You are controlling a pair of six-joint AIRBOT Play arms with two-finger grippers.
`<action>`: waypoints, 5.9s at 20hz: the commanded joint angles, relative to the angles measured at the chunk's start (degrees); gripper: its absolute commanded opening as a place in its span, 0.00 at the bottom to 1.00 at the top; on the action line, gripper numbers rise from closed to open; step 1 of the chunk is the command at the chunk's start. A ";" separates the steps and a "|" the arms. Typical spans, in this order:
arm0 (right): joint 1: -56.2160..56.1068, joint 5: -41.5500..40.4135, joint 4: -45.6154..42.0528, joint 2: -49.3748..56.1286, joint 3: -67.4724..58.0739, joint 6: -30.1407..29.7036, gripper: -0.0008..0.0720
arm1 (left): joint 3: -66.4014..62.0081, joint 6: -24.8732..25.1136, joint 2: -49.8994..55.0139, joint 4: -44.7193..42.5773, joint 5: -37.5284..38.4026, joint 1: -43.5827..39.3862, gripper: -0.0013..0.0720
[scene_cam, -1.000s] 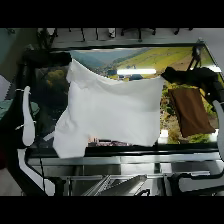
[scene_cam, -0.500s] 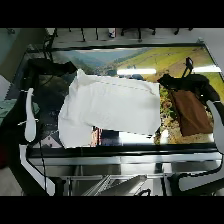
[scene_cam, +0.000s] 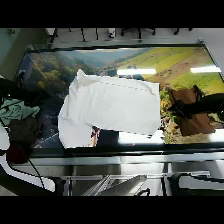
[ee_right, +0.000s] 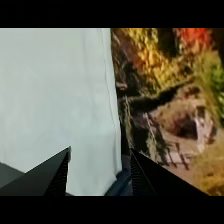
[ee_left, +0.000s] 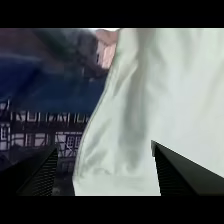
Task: Fold the shirts.
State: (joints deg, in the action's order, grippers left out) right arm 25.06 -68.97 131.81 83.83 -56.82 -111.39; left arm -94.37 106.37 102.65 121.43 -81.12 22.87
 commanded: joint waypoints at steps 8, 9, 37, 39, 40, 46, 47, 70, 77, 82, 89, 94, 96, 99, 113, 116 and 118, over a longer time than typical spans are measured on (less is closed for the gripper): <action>0.76 -3.78 -1.01 -0.96 10.08 -1.81 0.60 | 13.18 6.49 3.78 5.77 1.05 -0.81 0.90; 0.50 -3.87 -0.66 -0.94 10.16 -1.92 0.60 | 13.16 6.49 3.78 5.84 1.31 -0.81 0.90; -6.49 -2.54 21.38 -26.86 -26.86 -5.38 0.04 | -1.75 8.79 -41.42 22.10 7.72 -6.34 0.04; -4.00 0.46 20.76 -32.26 -40.09 -5.40 0.04 | -7.43 6.67 -53.07 21.92 17.92 -5.46 0.04; -2.71 1.66 20.55 -34.29 -45.79 -5.42 0.04 | -9.66 5.70 -58.64 20.48 24.09 -4.70 0.04; -1.09 4.76 13.60 -39.95 -55.76 -3.76 0.04 | -18.47 -1.57 -70.07 4.28 27.89 -0.22 0.04; -1.09 3.26 12.98 -39.50 -55.49 -2.14 0.04 | -18.97 -2.47 -68.76 4.28 24.35 -0.24 0.04; -11.65 28.28 17.62 19.10 -18.45 -6.84 0.04 | -6.05 -6.73 6.34 -7.32 23.67 -15.08 0.04; -11.50 22.99 16.87 20.22 -28.89 -4.74 0.04 | -23.39 -9.03 11.65 -7.41 18.12 -16.39 0.04; -11.41 16.83 5.01 20.22 -28.89 1.14 0.04 | -19.47 -11.63 10.12 -7.96 12.26 -15.82 0.04; -11.61 16.24 -9.68 20.65 -28.87 9.46 0.04 | -13.70 -16.68 10.12 -15.10 8.48 -16.76 0.04; -11.98 14.47 -10.14 22.67 -28.87 9.49 0.04 | -8.92 -20.11 10.23 -20.20 8.50 -19.23 0.04; -11.96 14.12 -10.56 23.26 -28.87 9.49 0.04 | -7.37 -20.57 10.23 -20.41 8.52 -19.56 0.04; -11.96 14.12 -10.88 23.37 -28.87 9.46 0.04 | -5.51 -21.70 10.23 -20.39 8.41 -19.56 0.04; -11.93 12.72 -4.02 21.79 -28.92 9.40 0.46 | -14.12 -21.81 10.21 -14.29 2.86 -20.94 0.80; -9.42 4.79 -4.92 17.40 -30.32 8.72 0.46 | -21.31 -22.05 10.03 -14.36 -13.07 -19.26 0.80; -5.79 -1.73 -4.92 13.07 -30.27 7.08 0.46 | -22.62 -23.34 7.54 -14.49 -20.98 -17.14 0.80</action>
State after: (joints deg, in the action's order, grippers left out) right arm 16.03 -62.35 126.32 101.25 -86.67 -102.59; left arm -113.49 84.27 112.05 106.52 -89.10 3.86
